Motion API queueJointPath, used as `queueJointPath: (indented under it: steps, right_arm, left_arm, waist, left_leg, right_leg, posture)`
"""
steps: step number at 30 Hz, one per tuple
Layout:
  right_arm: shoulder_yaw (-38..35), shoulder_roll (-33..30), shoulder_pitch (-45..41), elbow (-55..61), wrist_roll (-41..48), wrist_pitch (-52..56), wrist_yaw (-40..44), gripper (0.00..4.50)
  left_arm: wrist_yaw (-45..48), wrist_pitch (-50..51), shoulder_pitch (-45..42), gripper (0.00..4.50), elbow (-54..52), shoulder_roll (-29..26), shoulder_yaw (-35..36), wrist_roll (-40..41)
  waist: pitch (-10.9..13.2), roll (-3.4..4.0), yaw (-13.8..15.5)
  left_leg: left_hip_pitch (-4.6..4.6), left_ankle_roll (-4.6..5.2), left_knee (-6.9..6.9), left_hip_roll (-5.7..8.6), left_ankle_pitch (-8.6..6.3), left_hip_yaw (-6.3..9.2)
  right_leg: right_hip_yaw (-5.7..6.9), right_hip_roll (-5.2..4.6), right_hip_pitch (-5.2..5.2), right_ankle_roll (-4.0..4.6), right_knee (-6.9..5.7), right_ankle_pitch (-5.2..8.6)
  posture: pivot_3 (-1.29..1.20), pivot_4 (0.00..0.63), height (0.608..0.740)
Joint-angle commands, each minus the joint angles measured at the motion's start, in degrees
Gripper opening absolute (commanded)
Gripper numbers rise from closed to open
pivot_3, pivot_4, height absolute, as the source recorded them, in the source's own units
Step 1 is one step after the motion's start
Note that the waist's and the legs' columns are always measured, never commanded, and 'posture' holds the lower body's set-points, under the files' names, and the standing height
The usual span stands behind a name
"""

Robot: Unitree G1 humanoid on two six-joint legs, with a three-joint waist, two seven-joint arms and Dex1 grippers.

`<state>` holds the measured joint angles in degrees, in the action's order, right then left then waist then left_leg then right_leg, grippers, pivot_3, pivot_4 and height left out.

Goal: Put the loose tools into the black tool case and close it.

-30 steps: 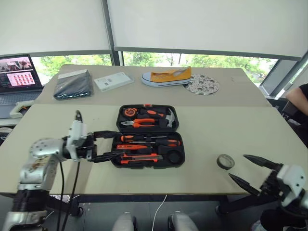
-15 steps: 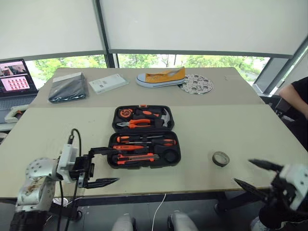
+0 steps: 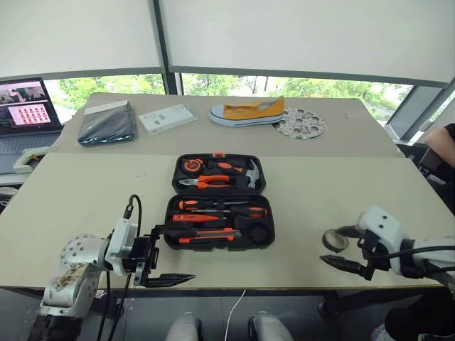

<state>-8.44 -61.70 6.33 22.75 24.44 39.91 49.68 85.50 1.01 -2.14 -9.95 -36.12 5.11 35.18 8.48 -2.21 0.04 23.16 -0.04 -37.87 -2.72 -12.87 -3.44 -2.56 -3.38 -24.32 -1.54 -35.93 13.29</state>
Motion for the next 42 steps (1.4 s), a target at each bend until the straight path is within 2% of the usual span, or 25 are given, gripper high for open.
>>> queueJointPath:
  steps: [1, 3, 4, 8, 9, 10, 13, 14, 18, 21, 24, 30, 35, 39, 42]
  right_arm:
    - [3.56, 0.49, -3.06, -1.31, -3.28, -0.20, -0.80, 2.94]
    - [4.98, 1.46, -4.24, -2.21, -4.15, -0.89, -0.90, 2.40]
    - [5.29, 2.26, -4.83, -2.66, -4.73, -1.33, -1.39, 1.96]
    - [6.43, 2.67, -5.79, -3.36, -7.29, -5.28, -0.21, 0.69]
    - [6.37, 2.56, -5.78, -3.81, -7.74, -5.97, 0.13, 0.23]
    - [6.32, 2.43, -5.97, -4.46, -8.11, -6.77, 0.60, 0.03]
    - [5.81, 2.44, -7.44, -5.53, -8.75, -10.45, 2.51, 0.03]
    - [5.27, 3.38, -8.92, -4.13, -6.26, -9.79, 3.75, 0.03]
    - [6.01, 9.45, -18.45, 4.74, 11.29, 2.22, 7.88, 0.03]
    - [11.31, 11.92, -24.25, 6.36, 12.98, 6.88, 7.93, 0.03]
    - [16.71, 14.65, -28.73, 4.46, 11.82, 10.42, 6.32, 0.03]
    - [26.61, 18.49, -34.39, -1.78, 4.17, 10.13, 4.60, 0.03]
    - [29.32, 20.14, -35.97, -4.69, 0.10, 9.57, 3.47, 0.03]
    - [30.17, 18.66, -37.93, -6.75, -1.04, 12.04, 5.28, 0.03]
    - [30.74, 16.28, -39.58, -7.29, -1.53, 11.90, 8.58, 1.05]
  left_arm:
    - [-0.25, -1.54, -0.10, 4.50, -0.37, -0.19, 0.29, -0.16]
    - [-0.10, -1.81, 0.25, 4.50, -0.27, -0.21, 0.27, -0.27]
    - [-0.10, -2.18, 0.33, 4.50, -0.09, -0.22, 0.13, -0.60]
    - [-1.66, -3.74, -0.60, 4.50, 1.44, 0.67, 0.02, -2.10]
    - [-1.66, -3.95, -0.49, 4.50, 1.54, 0.70, -0.08, -2.24]
    - [-1.54, -4.33, -0.27, 4.50, 1.72, 0.75, -0.16, -2.40]
    - [-1.82, -5.23, 0.23, 4.50, 2.04, 0.89, -0.14, -2.72]
    - [-2.10, -5.31, 0.40, 4.50, 2.07, 0.91, 0.09, -2.59]
    - [-3.79, -4.93, 1.38, 4.50, 1.99, 1.02, 1.46, -1.70]
    - [-4.87, -4.68, 3.25, 4.50, 1.39, 1.25, 1.85, -1.37]
    - [-5.72, -4.77, 5.76, 4.50, 0.26, 1.20, 2.26, -1.24]
    - [-8.20, -5.15, 9.32, 4.50, -1.21, 1.19, 4.02, -1.19]
    - [-10.60, -5.76, 13.64, 4.50, -4.03, 2.16, 4.44, -1.66]
    - [-12.20, -6.10, 14.10, 4.50, -5.04, 2.58, 4.45, -1.92]
    - [-12.58, -6.45, 15.15, 4.50, -6.14, 2.49, 4.66, -1.59]
  waist:
    - [0.00, 0.00, -0.06]
    - [0.00, 0.00, -0.27]
    - [0.00, 0.00, -0.31]
    - [0.00, 0.00, -0.35]
    - [0.00, 0.00, -0.36]
    - [0.01, -0.01, -0.37]
    - [0.01, 0.00, -0.40]
    - [0.01, 0.00, -0.41]
    - [0.04, -0.03, -1.30]
    - [0.05, -0.04, -1.16]
    - [0.06, -0.12, -0.80]
    - [0.08, -0.14, -0.58]
    - [0.08, -0.13, -0.77]
    - [0.08, -0.14, -0.72]
    - [0.08, -0.14, -0.61]
  left_leg:
    - [-0.01, 0.00, 0.00, 0.00, 0.00, 0.00]
    - [-0.04, 0.00, 0.00, -0.04, 0.00, 0.00]
    - [-0.03, 0.00, 0.00, -0.04, 0.00, 0.00]
    - [-0.04, 0.00, 0.00, -0.02, 0.00, 0.00]
    - [-0.03, 0.01, -0.01, -0.02, 0.00, 0.00]
    - [-0.04, 0.01, -0.01, -0.03, 0.00, 0.00]
    - [-0.04, 0.00, -0.01, -0.03, 0.00, 0.00]
    - [-0.03, 0.00, -0.01, -0.02, 0.00, -0.01]
    - [-0.07, 0.00, -0.01, -0.15, 0.00, 0.01]
    - [-0.15, 0.01, 0.00, -0.21, 0.01, 0.14]
    - [-0.17, 0.00, 0.00, -0.20, 0.00, 0.11]
    - [0.03, 0.01, -0.02, -0.11, 0.01, 0.07]
    - [0.03, 0.02, -0.01, -0.10, -0.01, 0.06]
    - [-0.02, 0.02, -0.02, -0.12, 0.00, 0.06]
    - [-0.05, 0.02, -0.03, -0.12, 0.01, 0.06]
  right_leg:
    - [0.00, 0.01, 0.00, 0.00, -0.01, 0.00]
    - [0.00, 0.04, 0.00, 0.02, -0.03, -0.01]
    - [0.00, 0.05, -0.01, 0.02, -0.04, -0.01]
    - [0.00, 0.05, -0.02, -0.04, -0.07, -0.05]
    - [0.00, 0.05, -0.01, -0.06, -0.07, -0.06]
    - [0.01, 0.05, -0.01, -0.07, -0.07, -0.07]
    - [0.01, 0.04, 0.00, -0.09, -0.06, -0.08]
    - [0.00, 0.04, -0.01, -0.09, -0.06, -0.08]
    - [-0.04, 0.18, -0.03, -0.07, -0.11, -0.16]
    - [0.05, 0.26, 0.02, 0.00, -0.19, -0.13]
    - [0.07, 0.19, 0.04, 0.03, -0.16, -0.12]
    - [0.09, -0.03, -0.07, 0.20, -0.08, -0.23]
    - [0.12, 0.02, -0.09, 0.37, -0.09, -0.34]
    - [0.14, 0.06, -0.08, 0.36, -0.14, -0.33]
    - [0.14, 0.02, -0.05, 0.31, -0.12, -0.09]
  posture:
    - [0.00, 0.150, 0.740]
    - [0.00, 0.150, 0.740]
    - [0.00, 0.150, 0.740]
    - [0.00, 0.150, 0.740]
    - [0.00, 0.150, 0.740]
    - [0.00, 0.150, 0.740]
    - [0.00, 0.150, 0.740]
    - [0.00, 0.150, 0.740]
    - [0.00, 0.150, 0.740]
    - [0.00, 0.150, 0.740]
    - [0.00, 0.150, 0.740]
    - [0.00, 0.150, 0.740]
    - [0.00, 0.150, 0.740]
    - [0.00, 0.150, 0.740]
    - [0.00, 0.150, 0.740]
